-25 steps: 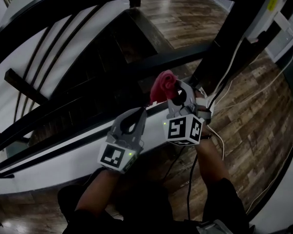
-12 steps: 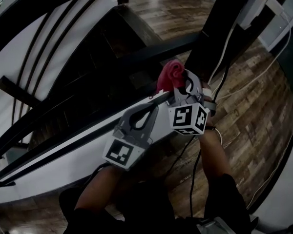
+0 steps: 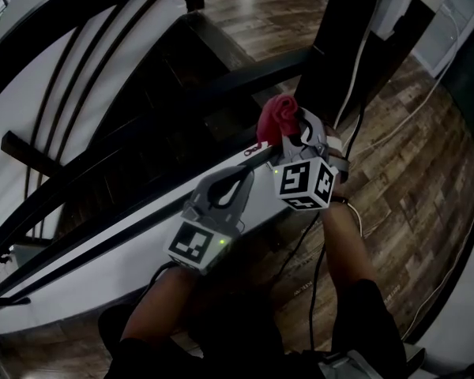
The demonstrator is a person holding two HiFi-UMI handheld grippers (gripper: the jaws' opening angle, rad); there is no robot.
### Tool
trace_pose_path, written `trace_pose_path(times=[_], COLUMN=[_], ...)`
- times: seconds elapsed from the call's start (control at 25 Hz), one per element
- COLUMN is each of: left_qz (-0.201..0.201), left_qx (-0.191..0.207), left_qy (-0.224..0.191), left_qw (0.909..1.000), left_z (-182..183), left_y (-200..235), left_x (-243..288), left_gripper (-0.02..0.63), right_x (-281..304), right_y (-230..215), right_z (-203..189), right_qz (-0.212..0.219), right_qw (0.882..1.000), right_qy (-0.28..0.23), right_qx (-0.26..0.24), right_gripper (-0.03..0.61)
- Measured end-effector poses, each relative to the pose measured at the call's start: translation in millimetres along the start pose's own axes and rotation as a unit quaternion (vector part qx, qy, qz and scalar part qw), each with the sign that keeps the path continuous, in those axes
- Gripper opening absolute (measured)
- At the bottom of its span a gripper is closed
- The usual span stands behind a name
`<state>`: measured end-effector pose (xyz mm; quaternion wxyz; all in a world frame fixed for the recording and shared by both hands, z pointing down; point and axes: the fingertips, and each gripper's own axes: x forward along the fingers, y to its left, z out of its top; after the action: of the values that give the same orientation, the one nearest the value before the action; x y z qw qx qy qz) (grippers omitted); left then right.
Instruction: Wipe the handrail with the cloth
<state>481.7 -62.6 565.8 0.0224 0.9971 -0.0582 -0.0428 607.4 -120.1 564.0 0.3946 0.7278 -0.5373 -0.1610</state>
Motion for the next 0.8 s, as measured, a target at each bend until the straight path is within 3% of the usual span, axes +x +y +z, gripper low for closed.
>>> trace_pose_path(times=[0.4, 0.56, 0.68, 0.8], left_qz=[0.028, 0.049, 0.039, 0.002], left_qx=[0.014, 0.017, 0.068, 0.176], left_qy=[0.024, 0.018, 0.039, 0.099], left_qw=[0.9992, 0.9985, 0.9962, 0.9794], left_z=[-3.5, 1.6, 1.9, -5.0], left_y=[11.4, 15.4, 17.3, 19.4], left_x=[-26.6, -56.8, -84.8, -114.9], left_gripper=[-0.002, -0.002, -0.002, -0.002], right_x=[-1.7, -31.2, -57.4, -72.3], right_y=[-5.2, -0.3, 16.0, 41.6], right_z=[-6.5, 18.1, 57.1, 89.6], right_qz=[-0.013, -0.026, -0.016, 0.004], right_qw=[1.000, 0.999, 0.995, 0.990], right_qy=[0.010, -0.037, -0.098, -0.142], right_qx=[0.005, 0.006, 0.016, 0.009], right_gripper=[0.048, 0.048, 0.048, 0.046])
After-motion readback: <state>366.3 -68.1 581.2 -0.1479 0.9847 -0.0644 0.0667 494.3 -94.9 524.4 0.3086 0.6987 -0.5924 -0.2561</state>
